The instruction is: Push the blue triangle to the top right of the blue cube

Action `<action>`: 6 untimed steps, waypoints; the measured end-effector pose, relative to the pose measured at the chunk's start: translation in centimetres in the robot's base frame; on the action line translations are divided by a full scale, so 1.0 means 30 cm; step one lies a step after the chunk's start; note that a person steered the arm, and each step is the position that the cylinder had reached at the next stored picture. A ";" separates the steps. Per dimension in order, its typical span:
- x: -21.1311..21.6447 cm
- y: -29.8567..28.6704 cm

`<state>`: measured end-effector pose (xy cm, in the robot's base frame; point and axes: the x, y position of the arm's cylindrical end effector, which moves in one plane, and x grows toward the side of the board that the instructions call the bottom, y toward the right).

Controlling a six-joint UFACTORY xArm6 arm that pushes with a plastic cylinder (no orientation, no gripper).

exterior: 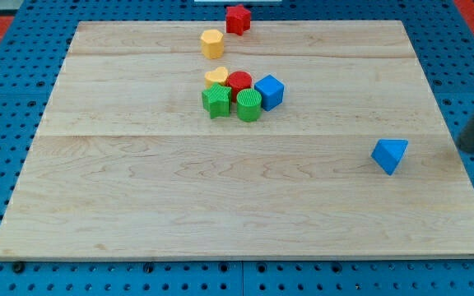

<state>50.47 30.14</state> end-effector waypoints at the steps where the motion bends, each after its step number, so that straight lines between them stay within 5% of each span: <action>1: 0.047 -0.265; 3: -0.320 -0.447; 4: -0.173 -0.414; 5: -0.205 -0.592; 6: -0.384 -0.566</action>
